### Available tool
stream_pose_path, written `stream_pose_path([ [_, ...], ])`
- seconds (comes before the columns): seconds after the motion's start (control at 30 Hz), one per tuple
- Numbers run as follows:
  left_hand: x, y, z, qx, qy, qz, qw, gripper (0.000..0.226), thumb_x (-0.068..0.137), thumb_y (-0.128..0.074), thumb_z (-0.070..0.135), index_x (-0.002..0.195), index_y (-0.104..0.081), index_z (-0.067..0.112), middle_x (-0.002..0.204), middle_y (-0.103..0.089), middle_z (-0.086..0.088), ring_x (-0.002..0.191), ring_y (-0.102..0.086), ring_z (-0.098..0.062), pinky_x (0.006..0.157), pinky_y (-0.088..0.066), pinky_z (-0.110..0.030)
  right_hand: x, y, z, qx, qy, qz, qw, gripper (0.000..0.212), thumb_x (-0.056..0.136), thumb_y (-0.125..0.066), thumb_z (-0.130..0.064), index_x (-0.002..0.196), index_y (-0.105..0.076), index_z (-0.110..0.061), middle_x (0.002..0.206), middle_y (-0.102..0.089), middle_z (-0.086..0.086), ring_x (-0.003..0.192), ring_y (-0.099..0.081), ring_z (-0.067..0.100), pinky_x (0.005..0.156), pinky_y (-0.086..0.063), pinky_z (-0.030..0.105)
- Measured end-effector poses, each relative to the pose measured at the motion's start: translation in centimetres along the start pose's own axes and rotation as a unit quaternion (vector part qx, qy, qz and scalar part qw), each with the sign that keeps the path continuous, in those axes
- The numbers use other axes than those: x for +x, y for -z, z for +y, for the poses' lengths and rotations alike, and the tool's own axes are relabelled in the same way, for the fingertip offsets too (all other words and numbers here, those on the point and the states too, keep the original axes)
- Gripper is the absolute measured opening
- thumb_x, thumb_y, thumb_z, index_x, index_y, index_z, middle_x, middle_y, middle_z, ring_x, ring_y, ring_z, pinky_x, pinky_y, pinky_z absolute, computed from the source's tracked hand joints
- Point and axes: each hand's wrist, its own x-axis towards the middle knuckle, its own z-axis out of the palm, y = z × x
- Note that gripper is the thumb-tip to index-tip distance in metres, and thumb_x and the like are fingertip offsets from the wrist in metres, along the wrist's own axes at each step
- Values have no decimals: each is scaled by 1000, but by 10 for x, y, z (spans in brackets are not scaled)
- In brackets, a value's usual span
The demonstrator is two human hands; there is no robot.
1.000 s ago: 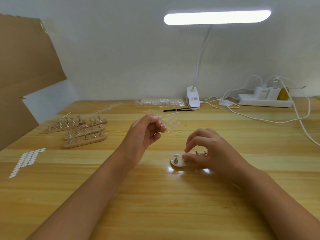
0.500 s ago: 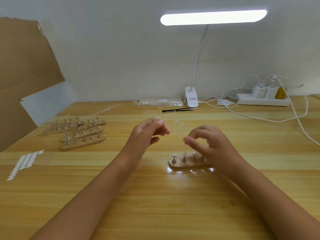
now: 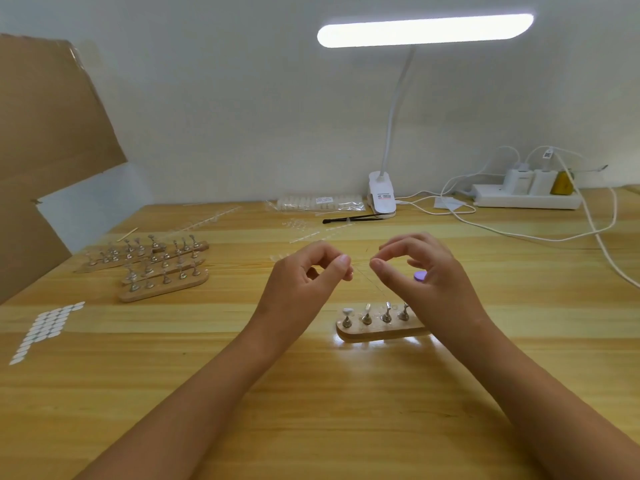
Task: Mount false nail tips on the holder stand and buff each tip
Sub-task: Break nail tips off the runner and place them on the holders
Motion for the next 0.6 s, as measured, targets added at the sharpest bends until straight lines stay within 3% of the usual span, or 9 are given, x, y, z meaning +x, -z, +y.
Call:
stream_pose_path([
  [0.13,0,-1,0,-4,30,4,1000,24,97,-59,20,73,-65,23,75,-70,12,76,-63,-3,72,-47,-18,-4,-3,0,-64,69,29,995,10,81,-71,-34,82,-68,-24,102,-58,-11,107,-48,11,86,-42,31],
  [0.23,2,-2,-1,-35,76,-6,996,26,97,-58,20,71,-64,20,70,-69,12,74,-63,2,70,-44,-9,-5,-5,3,-237,215,65,945,18,83,-69,-32,82,-69,-13,103,-60,0,103,-46,19,86,-40,36],
  [0.3,2,-3,-2,-58,103,-13,993,26,97,-57,20,72,-64,16,67,-68,12,71,-62,4,67,-44,-7,-7,-7,2,-270,249,56,928,19,84,-68,-32,82,-69,-14,103,-61,1,106,-46,19,89,-36,35],
  [0.37,3,-3,-3,-66,105,-16,992,25,97,-56,19,74,-64,15,68,-68,12,72,-63,3,69,-45,-10,-8,-10,-3,-217,204,36,954,18,84,-68,-33,82,-69,-16,103,-61,-3,106,-46,18,91,-35,31],
  [0.47,4,0,-2,-57,37,-10,998,22,101,-53,21,83,-64,16,80,-69,9,86,-65,-5,79,-47,-16,-5,-6,-11,-12,29,6,999,10,82,-71,-33,81,-68,-24,103,-60,-12,110,-48,14,93,-36,21],
  [0.53,4,2,-2,-4,-56,4,998,19,101,-52,27,91,-64,16,88,-68,7,93,-64,-11,83,-48,-20,-1,1,-11,103,-72,-18,992,7,83,-72,-31,82,-69,-25,103,-63,-15,109,-57,13,90,-44,26],
  [0.6,4,5,-2,79,-160,16,984,23,100,-50,29,94,-64,12,92,-66,4,92,-62,-15,82,-47,-22,2,7,-11,161,-118,-36,979,10,82,-73,-29,85,-72,-19,104,-65,-15,100,-63,5,83,-48,21],
])
